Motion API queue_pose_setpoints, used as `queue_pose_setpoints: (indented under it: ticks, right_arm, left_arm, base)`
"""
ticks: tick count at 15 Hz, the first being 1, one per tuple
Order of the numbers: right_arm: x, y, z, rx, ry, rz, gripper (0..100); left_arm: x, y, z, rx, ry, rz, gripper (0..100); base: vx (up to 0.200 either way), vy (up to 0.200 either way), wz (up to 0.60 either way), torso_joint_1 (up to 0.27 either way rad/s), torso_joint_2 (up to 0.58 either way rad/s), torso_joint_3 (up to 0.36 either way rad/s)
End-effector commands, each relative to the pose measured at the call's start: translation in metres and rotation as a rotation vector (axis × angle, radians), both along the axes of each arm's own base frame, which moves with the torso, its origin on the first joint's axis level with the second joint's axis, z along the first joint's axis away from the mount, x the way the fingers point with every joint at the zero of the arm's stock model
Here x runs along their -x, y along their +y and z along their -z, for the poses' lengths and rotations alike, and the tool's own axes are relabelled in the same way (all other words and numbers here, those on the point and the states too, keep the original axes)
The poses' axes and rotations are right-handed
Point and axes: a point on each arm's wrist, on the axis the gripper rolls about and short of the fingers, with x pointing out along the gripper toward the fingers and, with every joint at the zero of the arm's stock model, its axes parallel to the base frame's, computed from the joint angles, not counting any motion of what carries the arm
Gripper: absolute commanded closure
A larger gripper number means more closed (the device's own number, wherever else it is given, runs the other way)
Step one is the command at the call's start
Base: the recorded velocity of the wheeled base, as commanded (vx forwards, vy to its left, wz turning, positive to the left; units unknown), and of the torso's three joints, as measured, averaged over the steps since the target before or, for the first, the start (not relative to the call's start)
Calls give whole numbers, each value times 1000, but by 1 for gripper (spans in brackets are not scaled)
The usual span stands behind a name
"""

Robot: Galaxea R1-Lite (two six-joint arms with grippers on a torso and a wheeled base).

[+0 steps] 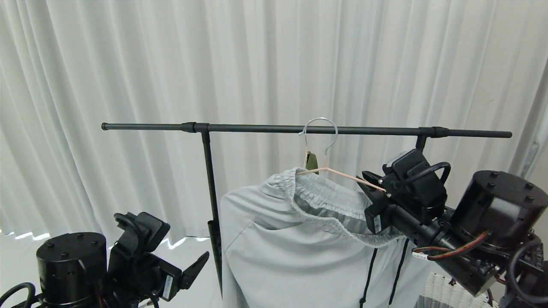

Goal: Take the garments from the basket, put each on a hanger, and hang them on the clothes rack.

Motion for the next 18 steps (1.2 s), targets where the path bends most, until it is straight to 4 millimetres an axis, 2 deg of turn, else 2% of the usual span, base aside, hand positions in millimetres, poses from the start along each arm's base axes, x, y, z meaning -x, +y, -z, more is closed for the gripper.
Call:
queue_pose_setpoints:
  ticks: [1,3,6,11,15,16,18]
  right_arm:
    - [10,2,-10,-29,-23,-33,100]
    - [13,3,-12,-37,-27,-44,100]
    - [20,1,-20,-62,-44,-62,100]
    - [21,0,-22,-78,-42,-65,100]
    - [23,1,-22,-84,-39,-71,100]
    - [23,0,-22,-85,-40,-71,100]
    - [22,-2,-22,-85,-39,-62,100]
  left_arm:
    - [-16,4,6,5,27,-18,0]
    - [-20,3,9,-1,38,-16,0]
    - [-38,2,8,24,25,13,0]
    - [-26,3,6,81,-6,118,0]
    - [-28,5,3,121,-37,194,0]
    - [-27,6,3,120,-36,191,100]
    - [-29,11,4,117,-30,160,100]
  base:
    - [0,0,0,0,0,0]
    - [0,0,0,0,0,0]
    - [0,0,0,0,0,0]
    - [0,0,0,0,0,0]
    - [0,0,0,0,0,0]
    - [0,0,0,0,0,0]
    - [0,0,0,0,0,0]
